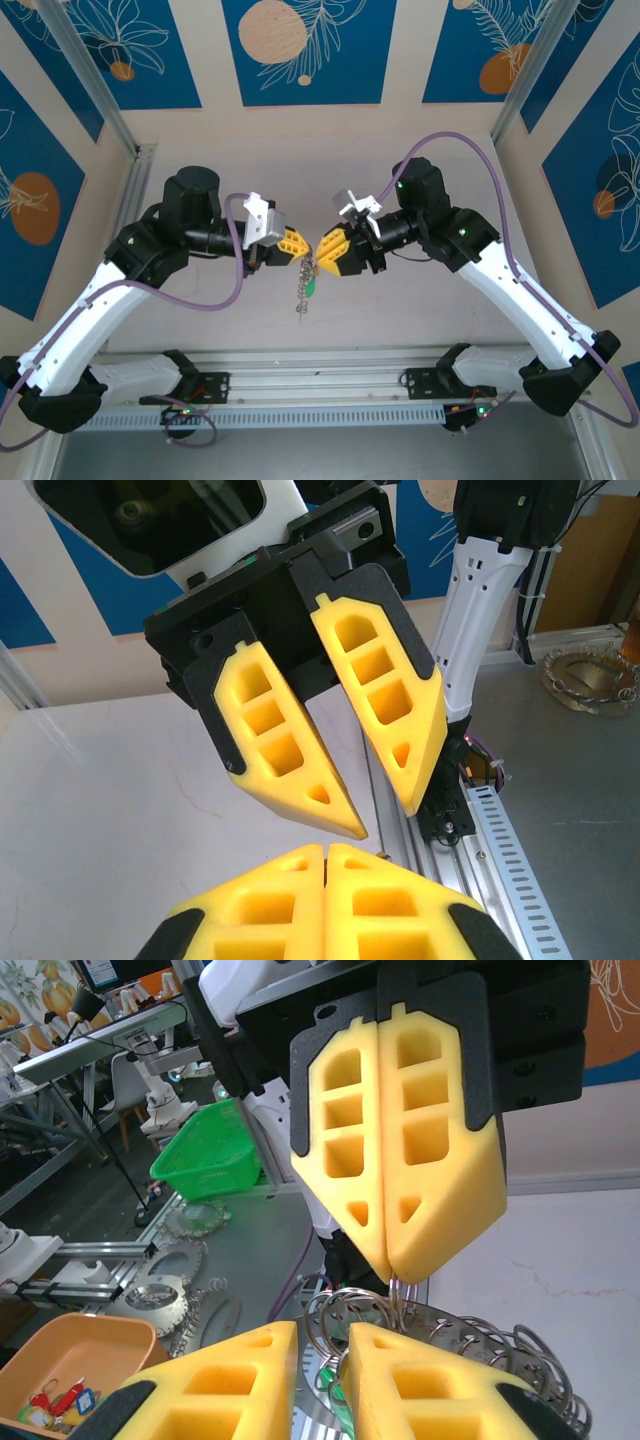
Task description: Put the keys on the keyring
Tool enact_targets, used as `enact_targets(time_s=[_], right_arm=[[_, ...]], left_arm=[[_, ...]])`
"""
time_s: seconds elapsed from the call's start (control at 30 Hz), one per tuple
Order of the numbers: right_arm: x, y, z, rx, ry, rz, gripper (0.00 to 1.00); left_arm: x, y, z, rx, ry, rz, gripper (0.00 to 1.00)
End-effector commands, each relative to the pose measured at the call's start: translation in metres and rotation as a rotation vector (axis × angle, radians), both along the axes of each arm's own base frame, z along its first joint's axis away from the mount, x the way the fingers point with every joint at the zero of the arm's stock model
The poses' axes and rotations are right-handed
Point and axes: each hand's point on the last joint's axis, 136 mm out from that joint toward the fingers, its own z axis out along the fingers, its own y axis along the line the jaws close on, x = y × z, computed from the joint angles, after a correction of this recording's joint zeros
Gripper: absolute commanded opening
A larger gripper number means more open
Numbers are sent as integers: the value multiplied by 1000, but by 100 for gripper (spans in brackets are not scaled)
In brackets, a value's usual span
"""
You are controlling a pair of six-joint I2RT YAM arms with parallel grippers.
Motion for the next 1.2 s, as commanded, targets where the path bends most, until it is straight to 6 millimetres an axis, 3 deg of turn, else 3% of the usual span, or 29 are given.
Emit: enact_targets(time_s=[0.0,1.17], right_arm=[[-2,3,-4,-4,27,27,23],[14,10,-17,-19,44,-13,23]], left_arm=[[-6,1,11,-37,-23,-25,0],[-10,2,16,-53,-26,-39,0]])
